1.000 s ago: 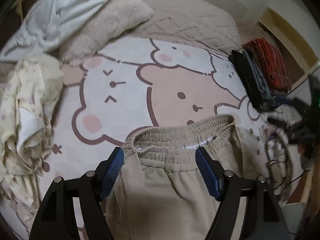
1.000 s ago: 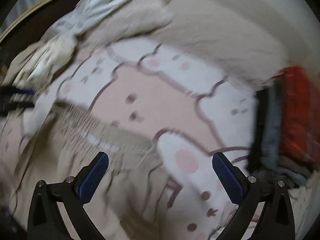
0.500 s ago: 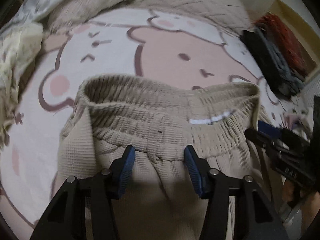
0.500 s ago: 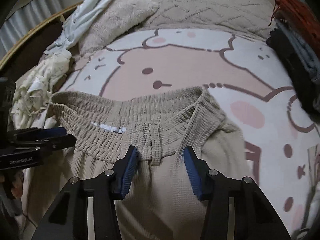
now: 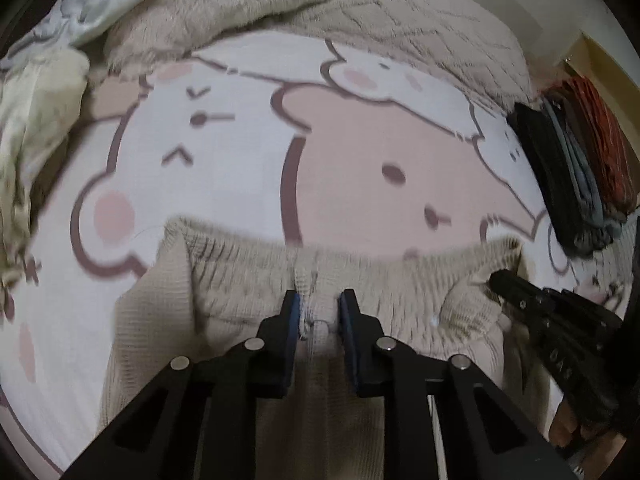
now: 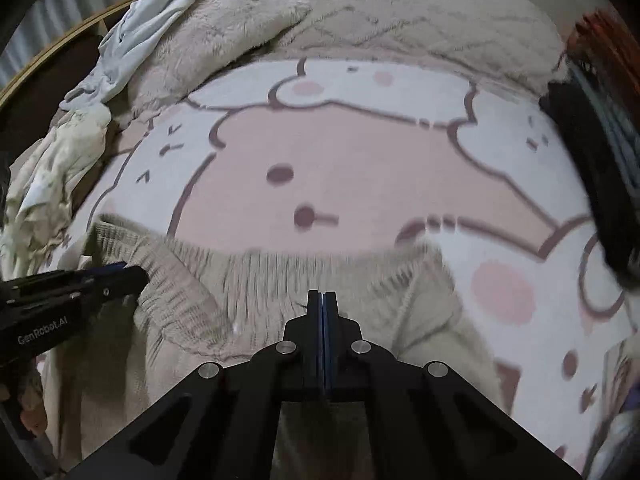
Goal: Fold clothes
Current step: 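Release the waistband with both grippers and smooth the trousers flat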
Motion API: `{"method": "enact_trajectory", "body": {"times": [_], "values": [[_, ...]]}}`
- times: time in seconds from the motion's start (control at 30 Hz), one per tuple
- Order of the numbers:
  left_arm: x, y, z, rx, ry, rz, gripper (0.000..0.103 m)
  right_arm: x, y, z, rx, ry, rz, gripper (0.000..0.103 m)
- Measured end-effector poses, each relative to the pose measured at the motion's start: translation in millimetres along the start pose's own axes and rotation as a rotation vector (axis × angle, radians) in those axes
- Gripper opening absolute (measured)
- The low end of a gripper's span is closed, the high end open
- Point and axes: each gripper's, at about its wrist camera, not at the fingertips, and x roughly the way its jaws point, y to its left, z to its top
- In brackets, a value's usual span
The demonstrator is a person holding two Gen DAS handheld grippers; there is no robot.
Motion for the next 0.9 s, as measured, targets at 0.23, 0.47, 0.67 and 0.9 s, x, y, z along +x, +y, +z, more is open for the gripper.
{"method": "enact_trajectory", "body": {"times": [0.23,0.47,0.67,0.9], "values": [[-8,14,1,-0.029,0.023,-0.117,0.001,-3,-31,17,0.093,0.008,0.101,0.0],[-18,-2,-22,0.021,0.044,-0.173,0.028,-35,-41,-9,0.119,0.015,0.216,0.0],[-5,-25,-52,0.049,0.068,-0.152,0.04,-15,-17,-22,0.123,0.038,0.226,0.0],[-19,-37,-83,0.161,0.04,-0.124,0.04,3,-27,-77,0.172,0.041,0.238,0.0]]}}
